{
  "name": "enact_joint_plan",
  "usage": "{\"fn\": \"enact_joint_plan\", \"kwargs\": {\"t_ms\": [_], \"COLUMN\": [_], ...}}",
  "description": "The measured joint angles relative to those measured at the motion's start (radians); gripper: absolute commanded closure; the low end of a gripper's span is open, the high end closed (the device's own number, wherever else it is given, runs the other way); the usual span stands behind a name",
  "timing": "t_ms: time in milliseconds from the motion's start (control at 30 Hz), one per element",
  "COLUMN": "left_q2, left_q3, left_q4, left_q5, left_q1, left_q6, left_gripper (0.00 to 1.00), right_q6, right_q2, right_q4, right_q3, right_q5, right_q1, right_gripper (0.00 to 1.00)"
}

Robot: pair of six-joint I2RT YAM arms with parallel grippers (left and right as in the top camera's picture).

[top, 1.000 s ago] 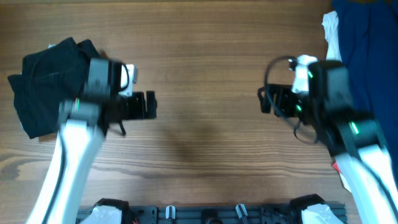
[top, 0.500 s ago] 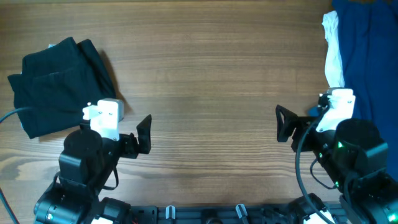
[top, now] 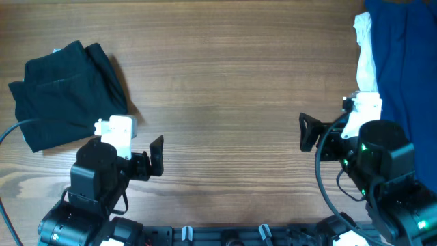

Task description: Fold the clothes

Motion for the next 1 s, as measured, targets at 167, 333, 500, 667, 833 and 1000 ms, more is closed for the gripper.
{"fn": "enact_joint_plan", "kwargs": {"t_ms": [167,333,500,667,833,1000], "left_q2": [0.0,0.0,0.0,0.0,0.0,0.0], "left_q3": [0.0,0.0,0.0,0.0,-0.002,-0.002], "left_q4": [-0.001,-0.001,-0.001,-0.002,-0.002,-0.002], "left_q5": [0.0,0.0,0.0,0.0,0.0,0.0], "left_q1": [0.0,0.0,0.0,0.0,0.0,0.0], "left_q6": [0.0,0.0,0.0,0.0,0.0,0.0], "left_gripper": [0.0,0.0,0.0,0.0,0.0,0.0], "right_q6": [0.0,0.0,-0.036,-0.157,-0.235,-0.234], "right_q2": [0.035,0.046,-0.005,-0.138,-0.335,-0.529], "right_q4": [0.0,-0.003,0.006,0.157,0.318,0.514], "right_q3": [0.0,-0.002,-0.011,-0.134,-0.389,-0.648], "right_q5": [0.0,0.0,-0.005,-0.093,-0.201,-0.257], "right_q1": [0.0,0.0,-0.049,-0.158,-0.237,-0.248], "right_gripper": [0.0,0.0,0.0,0.0,0.0,0.0]}}
